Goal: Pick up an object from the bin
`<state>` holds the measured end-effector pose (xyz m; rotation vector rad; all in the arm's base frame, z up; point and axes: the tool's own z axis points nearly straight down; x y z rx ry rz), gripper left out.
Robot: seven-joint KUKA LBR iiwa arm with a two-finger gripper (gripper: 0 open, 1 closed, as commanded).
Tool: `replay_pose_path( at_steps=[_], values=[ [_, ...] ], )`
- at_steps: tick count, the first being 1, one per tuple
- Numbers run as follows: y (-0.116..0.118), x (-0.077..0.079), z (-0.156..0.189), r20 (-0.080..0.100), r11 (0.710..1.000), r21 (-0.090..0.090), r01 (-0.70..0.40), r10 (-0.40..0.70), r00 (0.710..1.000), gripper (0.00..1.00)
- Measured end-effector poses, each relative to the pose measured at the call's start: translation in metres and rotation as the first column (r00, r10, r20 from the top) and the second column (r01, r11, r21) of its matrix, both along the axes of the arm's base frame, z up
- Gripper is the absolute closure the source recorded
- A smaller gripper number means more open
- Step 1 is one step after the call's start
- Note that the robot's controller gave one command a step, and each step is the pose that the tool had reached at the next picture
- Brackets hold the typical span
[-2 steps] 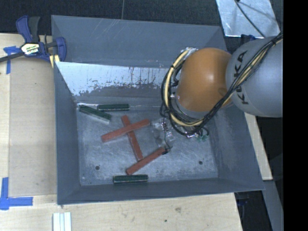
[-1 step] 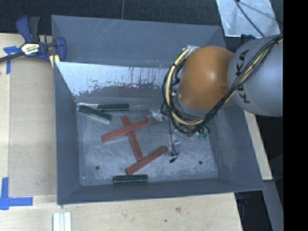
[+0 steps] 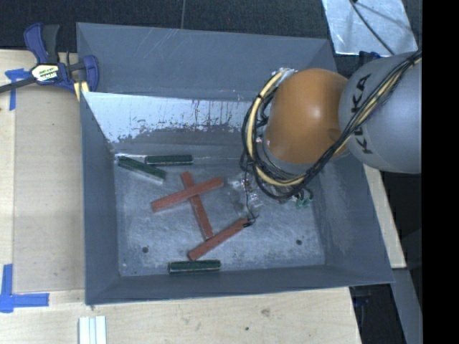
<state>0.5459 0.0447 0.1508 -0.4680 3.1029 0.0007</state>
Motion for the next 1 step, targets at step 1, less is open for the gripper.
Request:
replay_pose_path(
  at_steps=[1],
  values=[
    [0.0, 0.0, 0.0, 0.0, 1.0, 0.0, 0.0, 0.0, 1.0, 0.0]
  ],
)
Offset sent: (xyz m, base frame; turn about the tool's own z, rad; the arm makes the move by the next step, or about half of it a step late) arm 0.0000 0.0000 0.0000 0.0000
